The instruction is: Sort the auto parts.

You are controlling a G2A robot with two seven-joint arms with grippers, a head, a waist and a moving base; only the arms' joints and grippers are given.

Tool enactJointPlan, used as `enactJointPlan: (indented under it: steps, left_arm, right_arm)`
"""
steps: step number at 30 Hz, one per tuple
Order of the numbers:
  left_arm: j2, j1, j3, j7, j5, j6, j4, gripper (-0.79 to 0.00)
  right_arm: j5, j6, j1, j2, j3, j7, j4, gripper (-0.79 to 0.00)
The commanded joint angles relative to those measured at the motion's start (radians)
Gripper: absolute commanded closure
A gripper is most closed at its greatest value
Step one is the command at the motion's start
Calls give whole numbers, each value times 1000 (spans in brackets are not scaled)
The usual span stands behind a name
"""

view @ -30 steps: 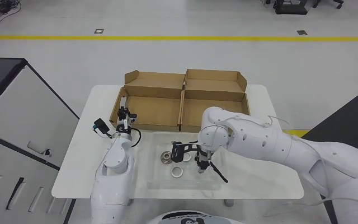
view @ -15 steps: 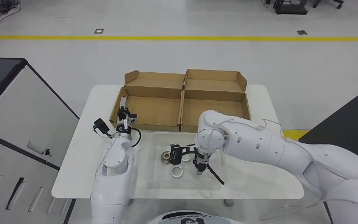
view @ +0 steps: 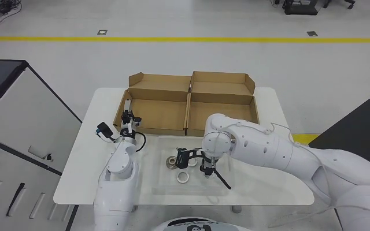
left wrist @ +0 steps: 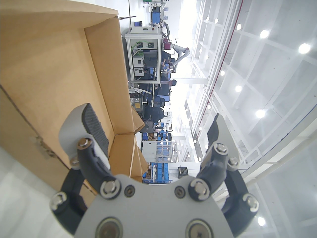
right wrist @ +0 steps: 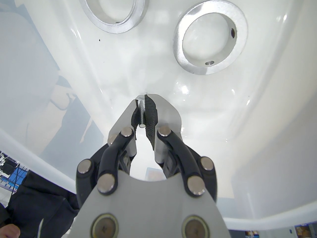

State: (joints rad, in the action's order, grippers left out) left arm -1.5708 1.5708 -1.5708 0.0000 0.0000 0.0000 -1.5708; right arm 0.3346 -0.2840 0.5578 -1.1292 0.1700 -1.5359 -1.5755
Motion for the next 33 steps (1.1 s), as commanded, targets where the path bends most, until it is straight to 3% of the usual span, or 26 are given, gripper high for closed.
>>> enactJointPlan:
  steps: [1,28,33]
  left_arm:
    - [0,0,0,0,0,0,0,-785]
    - [0,0,0,0,0,0,0,-785]
    - [0,0,0,0,0,0,0,-785]
  right_arm:
    - [-9,2,-12,4,0,0,-2,0]
    - [-262,26,-173,109,1,0,-85,0]
    - [-332,21,-177,134,47,8,-88,0]
